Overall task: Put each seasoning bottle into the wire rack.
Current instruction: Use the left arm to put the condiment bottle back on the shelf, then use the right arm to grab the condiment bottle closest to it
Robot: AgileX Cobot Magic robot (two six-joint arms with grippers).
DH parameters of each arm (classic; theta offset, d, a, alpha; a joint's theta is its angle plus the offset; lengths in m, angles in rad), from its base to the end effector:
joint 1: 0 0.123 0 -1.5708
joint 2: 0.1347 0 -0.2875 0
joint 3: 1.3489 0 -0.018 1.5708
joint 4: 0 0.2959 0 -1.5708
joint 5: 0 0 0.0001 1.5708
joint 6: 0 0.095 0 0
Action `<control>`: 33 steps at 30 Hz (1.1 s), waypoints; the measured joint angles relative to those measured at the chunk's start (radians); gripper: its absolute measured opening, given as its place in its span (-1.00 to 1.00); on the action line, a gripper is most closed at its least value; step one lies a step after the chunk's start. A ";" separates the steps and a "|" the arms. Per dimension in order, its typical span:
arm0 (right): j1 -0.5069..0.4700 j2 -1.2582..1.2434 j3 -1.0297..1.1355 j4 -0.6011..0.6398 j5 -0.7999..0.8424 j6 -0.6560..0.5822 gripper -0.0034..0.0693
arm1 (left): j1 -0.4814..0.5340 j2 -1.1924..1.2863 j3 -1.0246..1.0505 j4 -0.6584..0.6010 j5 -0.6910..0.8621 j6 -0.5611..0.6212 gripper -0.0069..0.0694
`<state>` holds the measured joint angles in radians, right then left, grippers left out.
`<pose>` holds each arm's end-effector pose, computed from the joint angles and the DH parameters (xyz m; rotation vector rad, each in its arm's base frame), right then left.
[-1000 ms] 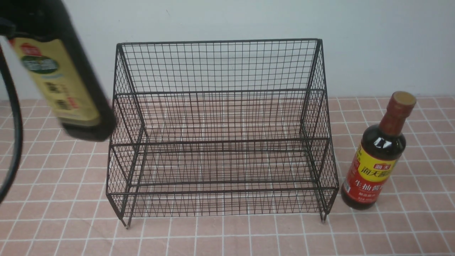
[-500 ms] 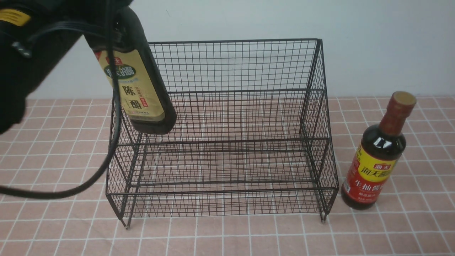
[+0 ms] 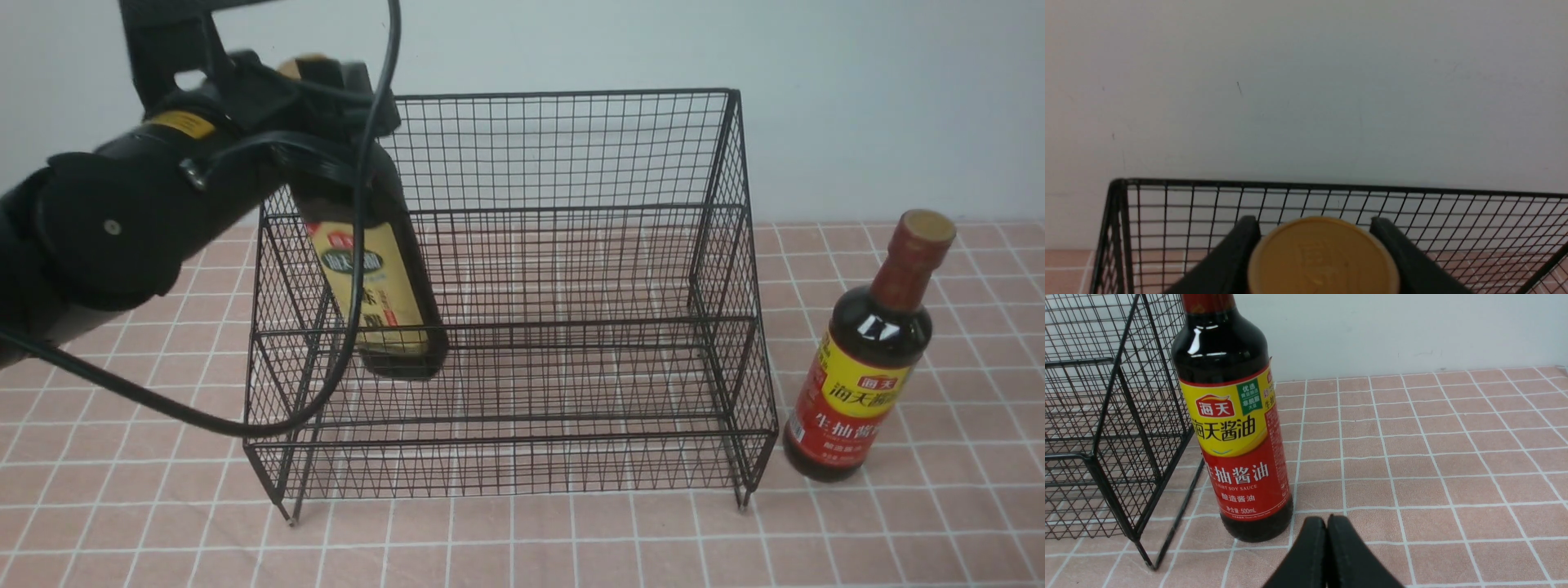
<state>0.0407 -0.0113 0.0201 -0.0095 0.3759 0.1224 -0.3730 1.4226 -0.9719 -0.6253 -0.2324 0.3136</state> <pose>0.0990 0.0037 0.1716 0.0705 1.8682 0.1033 0.3509 -0.1236 0.3057 -0.0346 1.7575 -0.3735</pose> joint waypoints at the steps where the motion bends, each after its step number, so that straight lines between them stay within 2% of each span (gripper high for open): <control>1: 0.000 0.000 0.000 0.000 0.000 0.000 -0.94 | 0.000 0.005 0.000 -0.007 0.000 0.000 -0.03; 10: 0.000 0.000 0.000 0.000 0.000 0.000 -0.94 | 0.000 0.031 0.000 -0.024 0.025 0.014 -0.01; 14: 0.000 0.000 0.000 0.000 0.000 0.000 -0.94 | 0.000 0.029 -0.014 -0.024 0.015 0.127 0.21; 18: 0.000 0.000 0.000 0.000 0.000 0.000 -0.94 | 0.001 0.020 -0.018 -0.024 0.078 0.202 0.40; 21: 0.000 0.000 0.000 0.000 0.000 0.001 -0.94 | 0.001 0.004 -0.018 -0.023 0.135 0.229 0.41; 26: 0.000 0.000 0.000 0.000 0.000 0.003 -0.94 | 0.001 -0.073 -0.018 -0.022 0.171 0.304 0.25; 30: 0.000 0.000 0.000 0.000 0.000 0.003 -0.94 | 0.001 -0.129 -0.019 -0.020 0.171 0.341 -0.03; 33: 0.000 0.000 0.000 0.000 0.000 0.003 -0.94 | 0.001 -0.138 -0.019 -0.020 0.174 0.345 -0.15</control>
<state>0.0407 -0.0113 0.0201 -0.0095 0.3759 0.1252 -0.3722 1.2847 -0.9906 -0.6453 -0.0589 0.6589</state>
